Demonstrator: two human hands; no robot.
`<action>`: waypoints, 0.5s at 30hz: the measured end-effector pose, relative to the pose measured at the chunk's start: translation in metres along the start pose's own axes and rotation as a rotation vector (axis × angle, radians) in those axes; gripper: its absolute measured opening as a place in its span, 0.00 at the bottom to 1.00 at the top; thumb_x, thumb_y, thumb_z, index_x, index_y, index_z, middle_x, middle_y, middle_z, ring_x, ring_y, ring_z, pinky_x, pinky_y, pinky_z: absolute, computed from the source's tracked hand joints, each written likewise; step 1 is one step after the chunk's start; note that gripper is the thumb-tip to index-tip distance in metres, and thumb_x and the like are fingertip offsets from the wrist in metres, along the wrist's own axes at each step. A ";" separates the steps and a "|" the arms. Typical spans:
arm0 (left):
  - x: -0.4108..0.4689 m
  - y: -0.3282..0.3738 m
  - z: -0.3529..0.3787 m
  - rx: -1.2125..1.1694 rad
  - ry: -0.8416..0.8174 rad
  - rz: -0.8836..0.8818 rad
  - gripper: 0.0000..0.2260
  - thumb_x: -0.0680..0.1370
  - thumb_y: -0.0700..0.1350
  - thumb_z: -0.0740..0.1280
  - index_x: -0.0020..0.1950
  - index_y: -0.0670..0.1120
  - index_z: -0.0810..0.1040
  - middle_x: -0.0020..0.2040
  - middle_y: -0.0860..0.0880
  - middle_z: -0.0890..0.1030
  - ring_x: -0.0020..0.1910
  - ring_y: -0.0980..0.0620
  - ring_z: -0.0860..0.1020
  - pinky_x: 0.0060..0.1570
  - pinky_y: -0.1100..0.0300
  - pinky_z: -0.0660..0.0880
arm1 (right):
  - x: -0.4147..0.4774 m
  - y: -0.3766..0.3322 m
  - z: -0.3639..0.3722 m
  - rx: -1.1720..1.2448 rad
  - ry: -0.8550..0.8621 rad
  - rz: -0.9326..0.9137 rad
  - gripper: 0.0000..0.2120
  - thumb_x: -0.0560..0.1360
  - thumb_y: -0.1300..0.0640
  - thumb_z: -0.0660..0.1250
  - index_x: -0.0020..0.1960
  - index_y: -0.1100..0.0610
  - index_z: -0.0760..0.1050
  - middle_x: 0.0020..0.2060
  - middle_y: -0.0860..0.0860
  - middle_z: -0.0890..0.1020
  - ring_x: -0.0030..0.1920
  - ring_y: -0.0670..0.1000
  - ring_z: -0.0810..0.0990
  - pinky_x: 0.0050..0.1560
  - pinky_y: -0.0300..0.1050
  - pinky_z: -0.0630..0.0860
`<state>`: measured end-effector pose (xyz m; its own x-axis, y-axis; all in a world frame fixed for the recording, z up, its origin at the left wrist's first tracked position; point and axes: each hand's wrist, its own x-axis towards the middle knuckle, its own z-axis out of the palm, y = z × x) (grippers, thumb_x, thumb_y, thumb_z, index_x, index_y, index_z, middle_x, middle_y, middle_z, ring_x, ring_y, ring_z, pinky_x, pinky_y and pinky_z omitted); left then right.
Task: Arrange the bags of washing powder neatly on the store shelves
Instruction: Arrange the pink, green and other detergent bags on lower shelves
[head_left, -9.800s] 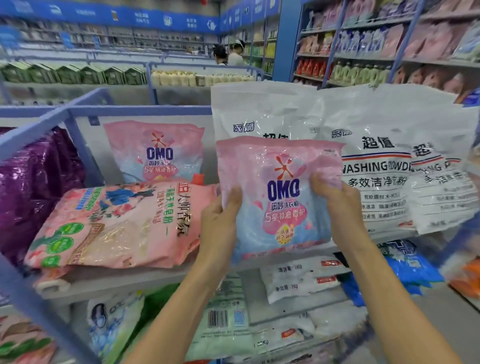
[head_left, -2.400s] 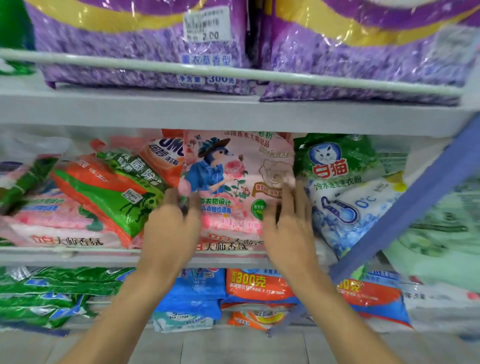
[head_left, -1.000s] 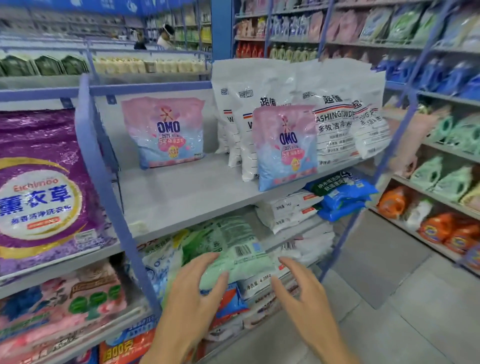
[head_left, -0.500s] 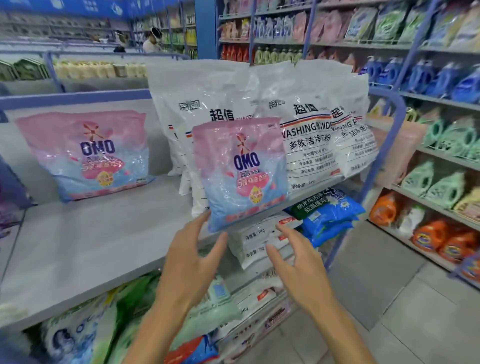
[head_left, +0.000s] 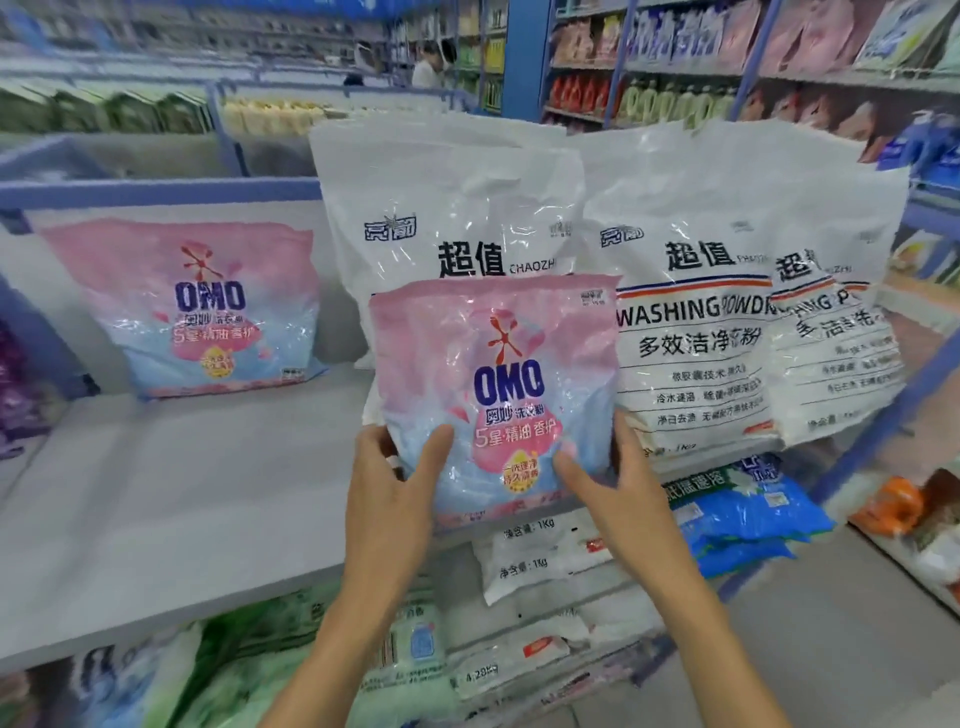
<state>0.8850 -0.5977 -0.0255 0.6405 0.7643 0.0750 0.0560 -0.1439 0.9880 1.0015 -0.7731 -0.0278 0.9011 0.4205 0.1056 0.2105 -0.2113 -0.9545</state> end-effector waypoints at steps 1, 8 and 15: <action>0.002 -0.001 0.002 -0.024 -0.010 -0.008 0.21 0.75 0.64 0.70 0.63 0.56 0.74 0.57 0.57 0.82 0.55 0.56 0.82 0.54 0.53 0.79 | 0.005 0.002 -0.002 0.022 -0.001 0.013 0.26 0.76 0.52 0.75 0.70 0.44 0.71 0.58 0.33 0.81 0.59 0.38 0.81 0.52 0.30 0.77; -0.013 0.002 -0.017 -0.223 0.104 -0.059 0.10 0.82 0.50 0.67 0.57 0.45 0.79 0.51 0.47 0.86 0.51 0.46 0.85 0.53 0.50 0.81 | 0.021 -0.001 -0.001 0.206 -0.270 0.060 0.26 0.61 0.68 0.82 0.56 0.55 0.80 0.46 0.50 0.89 0.46 0.52 0.88 0.41 0.44 0.84; -0.029 0.001 -0.077 -0.190 0.344 -0.008 0.15 0.81 0.54 0.68 0.56 0.43 0.81 0.49 0.46 0.86 0.47 0.45 0.84 0.48 0.45 0.81 | 0.023 -0.026 0.056 0.292 -0.495 0.031 0.15 0.69 0.69 0.77 0.52 0.55 0.81 0.43 0.48 0.89 0.42 0.49 0.88 0.39 0.39 0.82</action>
<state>0.8075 -0.5718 -0.0158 0.3448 0.9356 0.0759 -0.1031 -0.0426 0.9938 0.9958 -0.7083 -0.0159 0.6056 0.7958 0.0006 0.0101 -0.0069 -0.9999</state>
